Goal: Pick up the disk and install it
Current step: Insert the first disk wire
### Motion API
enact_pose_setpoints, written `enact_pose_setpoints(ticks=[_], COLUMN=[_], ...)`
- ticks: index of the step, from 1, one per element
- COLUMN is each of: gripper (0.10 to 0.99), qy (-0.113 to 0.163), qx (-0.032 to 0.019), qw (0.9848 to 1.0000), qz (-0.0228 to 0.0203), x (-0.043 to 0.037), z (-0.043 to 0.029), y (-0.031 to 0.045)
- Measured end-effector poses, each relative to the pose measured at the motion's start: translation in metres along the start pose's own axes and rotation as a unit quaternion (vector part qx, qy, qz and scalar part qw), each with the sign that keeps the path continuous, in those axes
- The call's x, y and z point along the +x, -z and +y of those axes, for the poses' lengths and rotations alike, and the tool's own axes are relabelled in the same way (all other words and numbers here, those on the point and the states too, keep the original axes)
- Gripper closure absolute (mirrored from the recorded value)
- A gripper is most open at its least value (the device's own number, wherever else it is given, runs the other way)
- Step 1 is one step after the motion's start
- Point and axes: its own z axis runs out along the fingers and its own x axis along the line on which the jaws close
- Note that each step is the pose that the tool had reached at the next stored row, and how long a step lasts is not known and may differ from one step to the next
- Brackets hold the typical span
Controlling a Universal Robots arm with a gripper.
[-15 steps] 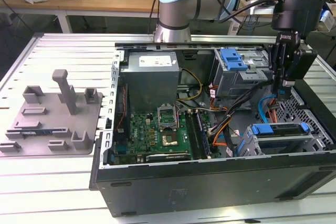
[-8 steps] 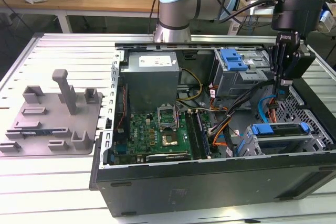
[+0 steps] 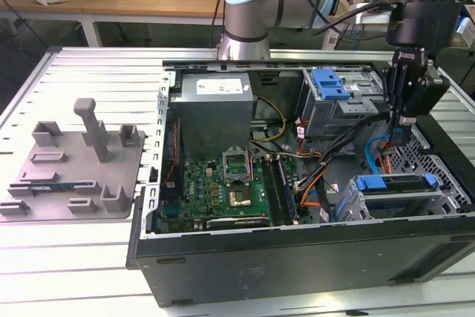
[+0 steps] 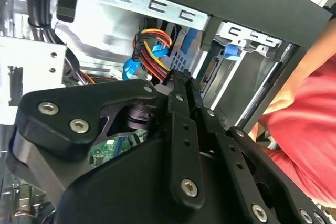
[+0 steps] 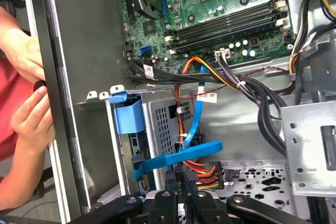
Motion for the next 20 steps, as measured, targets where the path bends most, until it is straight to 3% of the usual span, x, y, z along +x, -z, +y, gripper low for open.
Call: enact_pose_setpoints(ticks=[11, 12, 13, 19, 20], gripper=[0.918, 0.918, 0.918, 0.918, 0.918], qy=[0.000, -0.001, -0.001, 0.000, 0.000], qx=[-0.0044, -0.0056, -0.0064, -0.0086, -0.0093], qw=[0.9994, 0.9991, 0.9989, 0.9980, 0.9976], qz=[-0.0329, -0.0412, -0.0467, -0.0630, -0.0686], x=[0.0251, 0.0304, 0.0334, 0.0418, 0.0451], z=[-0.0036, -0.0044, -0.0048, -0.0060, -0.0065], y=[-0.0034, -0.0043, -0.0053, -0.0060, -0.0067])
